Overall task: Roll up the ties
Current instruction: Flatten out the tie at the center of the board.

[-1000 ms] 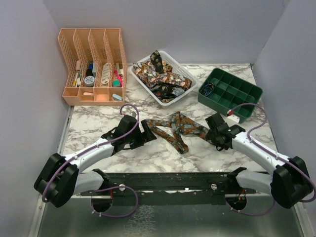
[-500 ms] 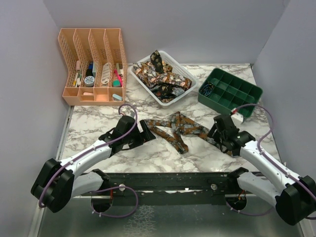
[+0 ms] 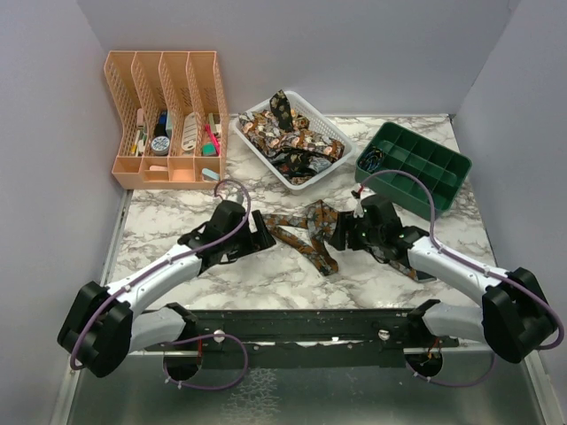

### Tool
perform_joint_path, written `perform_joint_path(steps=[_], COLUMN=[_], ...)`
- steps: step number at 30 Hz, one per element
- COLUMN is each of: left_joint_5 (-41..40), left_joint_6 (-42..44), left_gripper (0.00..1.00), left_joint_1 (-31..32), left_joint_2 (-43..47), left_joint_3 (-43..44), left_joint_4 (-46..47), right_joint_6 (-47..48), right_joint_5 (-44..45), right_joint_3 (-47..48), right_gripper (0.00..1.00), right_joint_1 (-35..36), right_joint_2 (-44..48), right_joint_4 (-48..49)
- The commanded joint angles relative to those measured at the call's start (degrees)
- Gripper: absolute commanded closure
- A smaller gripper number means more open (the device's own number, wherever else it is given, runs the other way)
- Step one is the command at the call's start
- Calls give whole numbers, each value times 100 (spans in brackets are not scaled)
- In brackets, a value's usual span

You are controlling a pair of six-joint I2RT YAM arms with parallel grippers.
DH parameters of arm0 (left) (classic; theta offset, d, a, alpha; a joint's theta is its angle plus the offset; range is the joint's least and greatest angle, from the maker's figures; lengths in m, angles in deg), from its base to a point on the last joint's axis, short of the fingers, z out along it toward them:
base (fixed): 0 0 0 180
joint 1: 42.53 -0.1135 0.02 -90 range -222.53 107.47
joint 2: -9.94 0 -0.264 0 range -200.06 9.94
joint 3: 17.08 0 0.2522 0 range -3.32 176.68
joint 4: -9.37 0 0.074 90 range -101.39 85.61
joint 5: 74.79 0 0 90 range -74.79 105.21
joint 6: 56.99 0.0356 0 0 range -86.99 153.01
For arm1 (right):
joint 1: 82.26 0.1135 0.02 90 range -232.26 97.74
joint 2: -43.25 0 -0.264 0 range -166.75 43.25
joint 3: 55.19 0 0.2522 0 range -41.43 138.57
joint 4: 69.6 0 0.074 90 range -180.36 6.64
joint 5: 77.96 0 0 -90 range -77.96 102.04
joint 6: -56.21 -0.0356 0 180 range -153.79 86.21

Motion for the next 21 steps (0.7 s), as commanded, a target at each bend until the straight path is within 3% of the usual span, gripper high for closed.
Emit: perform_joint_path(steps=[1,5,8,10,14,21], left_joint_5=[-126,-2,-186,-687,-523,-772], left_joint_6=[1475,2562,2940,2554,1633,689], left_gripper=[11,12,12,12,20,19], left_joint_1=[41,257,372,365,371,366], left_joint_2=[-389,-1084,-1702,-2147,-2781,-2571], left_joint_3=[880,1646,2181,2515,2774,2329], left_joint_4=[-351,-808,-1284,-1699,-1706,-1214], right_joint_6=[244,-485,-796,-959,-1073,-143], right_joint_5=[1062,2474,3019,2921,2452,765], right_joint_3=[475,726,922,1028,1006,1047], right_gripper=[34,34,34,33,33,28], right_joint_1=[5,-1,-19,-111,-202,-202], right_joint_2=[-192,-324,-411,-480,-569,-651], right_joint_4=[-53,-563,-987,-1146,-1019,-276])
